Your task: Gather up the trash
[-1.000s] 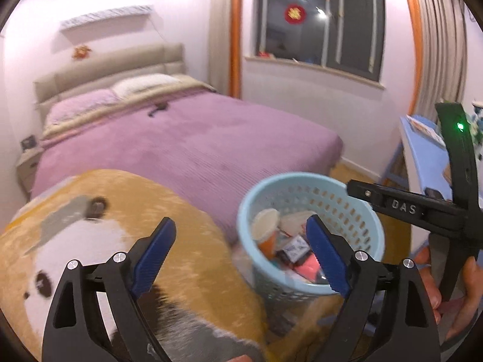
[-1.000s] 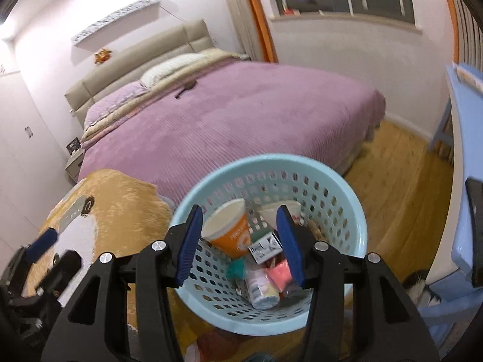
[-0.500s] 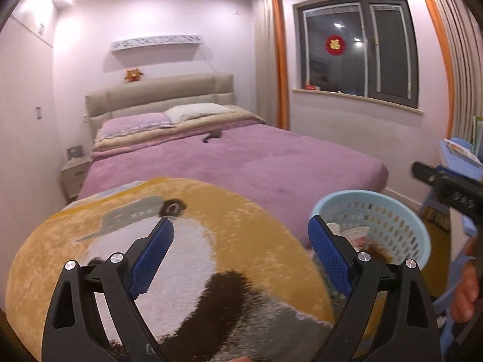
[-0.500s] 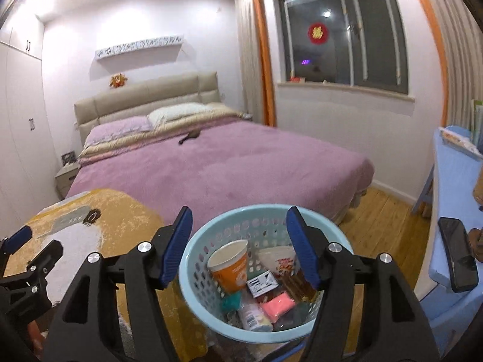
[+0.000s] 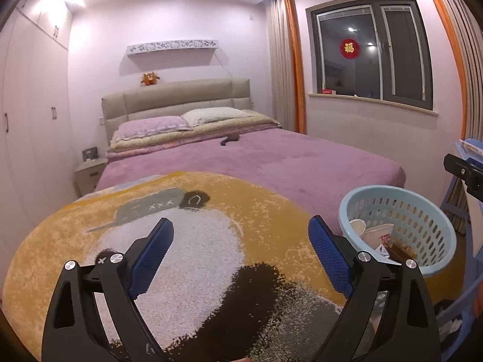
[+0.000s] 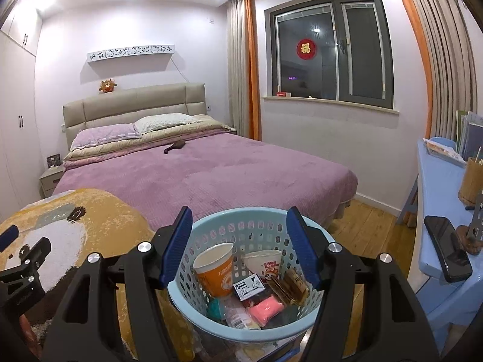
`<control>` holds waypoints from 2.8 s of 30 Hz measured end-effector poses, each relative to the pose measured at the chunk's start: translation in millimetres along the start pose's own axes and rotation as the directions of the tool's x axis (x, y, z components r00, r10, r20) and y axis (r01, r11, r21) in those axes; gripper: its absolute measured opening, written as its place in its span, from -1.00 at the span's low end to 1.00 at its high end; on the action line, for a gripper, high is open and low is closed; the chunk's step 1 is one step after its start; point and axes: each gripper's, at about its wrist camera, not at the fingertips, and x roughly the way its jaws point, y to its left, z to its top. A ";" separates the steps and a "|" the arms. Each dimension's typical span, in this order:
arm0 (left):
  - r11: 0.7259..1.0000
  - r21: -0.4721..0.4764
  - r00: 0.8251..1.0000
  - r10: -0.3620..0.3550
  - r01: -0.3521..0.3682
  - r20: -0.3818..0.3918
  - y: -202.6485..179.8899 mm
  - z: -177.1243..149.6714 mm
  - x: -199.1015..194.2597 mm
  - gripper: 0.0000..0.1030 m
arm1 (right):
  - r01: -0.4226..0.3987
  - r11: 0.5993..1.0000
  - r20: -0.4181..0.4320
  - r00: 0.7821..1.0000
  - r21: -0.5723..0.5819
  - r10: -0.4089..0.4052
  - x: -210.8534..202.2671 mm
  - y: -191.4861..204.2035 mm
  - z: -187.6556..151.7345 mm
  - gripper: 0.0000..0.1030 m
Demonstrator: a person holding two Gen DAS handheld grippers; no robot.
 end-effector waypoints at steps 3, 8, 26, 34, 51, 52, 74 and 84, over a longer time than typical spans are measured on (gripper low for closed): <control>1.000 0.006 1.000 0.004 -0.004 0.001 -1.5 -0.7 -0.1 0.71 | -0.006 1.000 -0.008 1.000 0.000 0.006 3.5 1.8 -1.7 0.19; 1.000 -0.004 1.000 0.002 -0.002 -0.001 0.2 0.4 -0.4 0.71 | -0.017 1.000 -0.022 1.000 -0.004 0.017 7.1 3.1 -4.1 0.19; 1.000 -0.024 1.000 -0.020 0.019 -0.023 -1.8 -0.8 3.1 0.71 | -0.043 0.999 -0.057 0.997 0.001 0.043 14.7 2.2 -3.9 0.19; 1.000 -0.027 1.000 0.008 -0.009 -0.023 0.6 0.7 3.8 0.71 | -0.042 0.999 -0.059 0.997 -0.004 0.042 10.6 5.2 -3.9 0.19; 0.998 -0.047 0.998 0.046 -0.047 -0.030 4.7 2.0 3.2 0.71 | -0.031 0.999 -0.082 0.996 0.026 0.033 9.0 0.2 -2.4 0.19; 0.998 -0.047 0.998 0.047 -0.049 -0.030 5.0 2.1 3.4 0.71 | -0.031 0.999 -0.083 0.996 0.026 0.033 8.7 0.4 -2.7 0.19; 0.997 -0.039 0.997 0.065 -0.066 -0.037 4.1 2.3 4.6 0.71 | -0.038 0.999 -0.101 0.994 0.032 0.041 11.7 -2.5 -6.7 0.19; 0.997 -0.045 0.997 0.054 -0.056 -0.050 5.7 1.3 6.3 0.71 | -0.058 0.998 -0.113 0.992 0.039 0.062 16.7 -4.4 -5.4 0.19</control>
